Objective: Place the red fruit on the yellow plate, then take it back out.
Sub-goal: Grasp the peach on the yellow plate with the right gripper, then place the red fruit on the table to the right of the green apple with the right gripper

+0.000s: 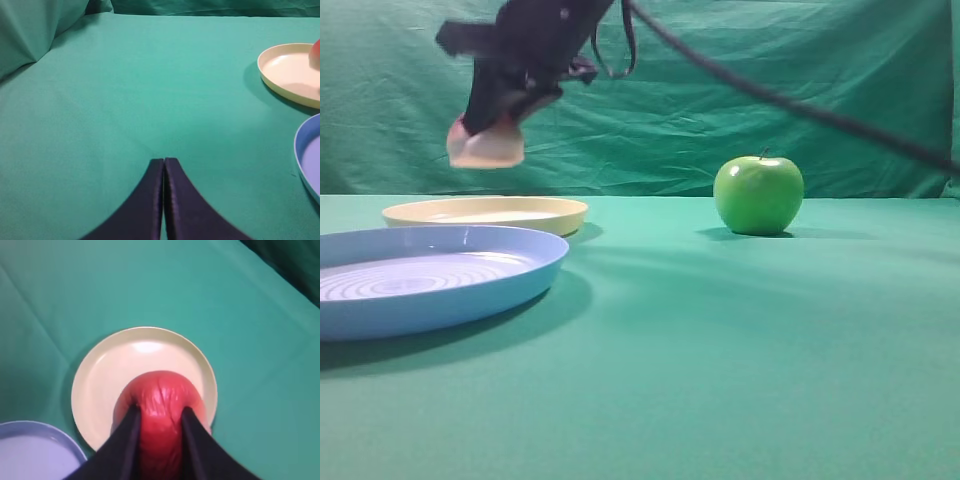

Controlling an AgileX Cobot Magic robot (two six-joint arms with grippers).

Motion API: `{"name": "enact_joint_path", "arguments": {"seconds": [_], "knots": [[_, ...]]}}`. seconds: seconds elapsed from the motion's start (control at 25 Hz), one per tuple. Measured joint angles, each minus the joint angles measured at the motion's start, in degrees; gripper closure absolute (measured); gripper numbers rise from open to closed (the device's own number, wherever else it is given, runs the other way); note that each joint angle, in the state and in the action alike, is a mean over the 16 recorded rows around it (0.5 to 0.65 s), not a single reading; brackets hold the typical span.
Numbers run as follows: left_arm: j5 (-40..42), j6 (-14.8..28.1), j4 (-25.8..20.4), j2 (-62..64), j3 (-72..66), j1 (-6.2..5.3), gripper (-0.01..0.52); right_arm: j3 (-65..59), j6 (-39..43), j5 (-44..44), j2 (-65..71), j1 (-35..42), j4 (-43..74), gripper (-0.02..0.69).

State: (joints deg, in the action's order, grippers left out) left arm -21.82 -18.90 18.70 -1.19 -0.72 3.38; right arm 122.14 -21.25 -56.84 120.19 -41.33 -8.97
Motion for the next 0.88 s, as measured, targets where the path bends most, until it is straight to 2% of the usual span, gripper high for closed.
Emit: {"name": "enact_joint_path", "arguments": {"seconds": [0.24,0.44,0.64,0.88], "knots": [[0.0,0.0,0.0,0.0,0.0,0.0,0.514,-4.03,10.59,-8.8,-11.05,0.21,10.75,0.519],[0.0,0.0,0.0,0.0,0.0,0.0,0.514,-13.15,16.06,-12.48,-22.03,1.82,16.24,0.525],[0.0,0.0,0.0,0.0,0.0,0.0,0.514,-27.9,19.77,-10.87,-34.48,5.46,18.6,0.525],[0.0,0.0,0.0,0.0,0.0,0.0,0.514,-48.36,23.23,-4.39,-47.2,11.89,18.53,0.525]]}}
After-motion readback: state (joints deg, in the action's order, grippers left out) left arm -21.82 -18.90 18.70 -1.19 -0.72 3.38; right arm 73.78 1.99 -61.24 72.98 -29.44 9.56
